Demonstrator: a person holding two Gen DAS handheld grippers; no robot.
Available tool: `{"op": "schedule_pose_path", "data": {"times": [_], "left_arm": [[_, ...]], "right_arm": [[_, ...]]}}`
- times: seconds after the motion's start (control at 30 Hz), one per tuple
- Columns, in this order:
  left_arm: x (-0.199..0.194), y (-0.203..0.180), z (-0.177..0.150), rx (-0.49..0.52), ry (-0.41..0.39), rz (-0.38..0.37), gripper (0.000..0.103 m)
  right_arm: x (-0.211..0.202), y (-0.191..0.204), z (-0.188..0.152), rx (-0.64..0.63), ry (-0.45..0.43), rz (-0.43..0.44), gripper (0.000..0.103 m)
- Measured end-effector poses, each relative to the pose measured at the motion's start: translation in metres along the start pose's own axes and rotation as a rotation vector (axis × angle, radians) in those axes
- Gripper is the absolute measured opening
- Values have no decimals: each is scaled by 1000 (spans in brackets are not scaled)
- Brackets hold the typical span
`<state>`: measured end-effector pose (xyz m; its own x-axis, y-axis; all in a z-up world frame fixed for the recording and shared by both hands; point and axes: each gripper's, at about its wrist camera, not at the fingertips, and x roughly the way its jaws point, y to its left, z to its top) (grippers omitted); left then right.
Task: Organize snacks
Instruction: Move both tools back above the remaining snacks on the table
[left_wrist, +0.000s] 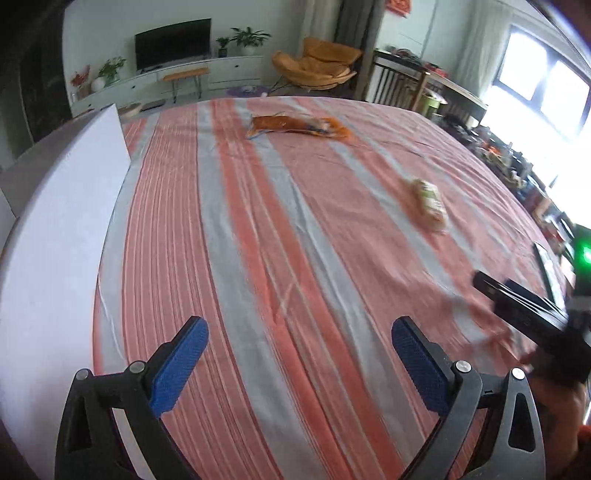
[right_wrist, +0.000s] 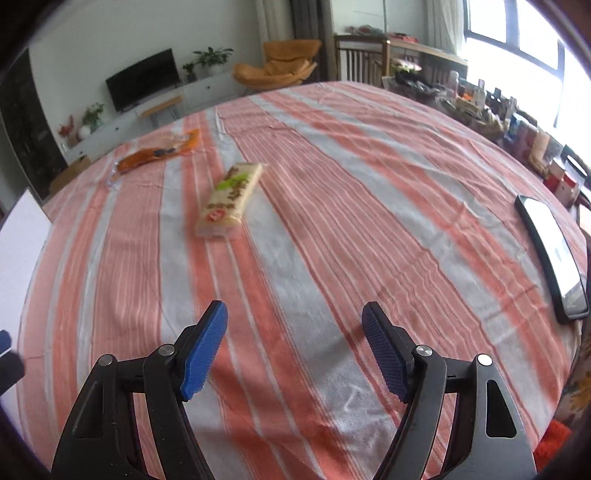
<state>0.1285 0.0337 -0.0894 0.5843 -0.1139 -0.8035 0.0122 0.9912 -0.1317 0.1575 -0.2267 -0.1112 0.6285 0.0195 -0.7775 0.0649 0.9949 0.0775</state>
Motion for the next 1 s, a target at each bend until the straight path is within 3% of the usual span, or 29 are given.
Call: {"op": "schedule_pose_path", "data": {"times": [0.23,0.37,1.0], "left_arm": [[43,19,4,24,2,117,99],[49,19,2,25,1,119,99],[54,18,5,39,-5,126,103]], "right_arm": [[5,-2,-4,-4,8,-37,78],[6,4,-6,-42,15,-70,80],[6,5,-6,-50,14,-64,86]]}}
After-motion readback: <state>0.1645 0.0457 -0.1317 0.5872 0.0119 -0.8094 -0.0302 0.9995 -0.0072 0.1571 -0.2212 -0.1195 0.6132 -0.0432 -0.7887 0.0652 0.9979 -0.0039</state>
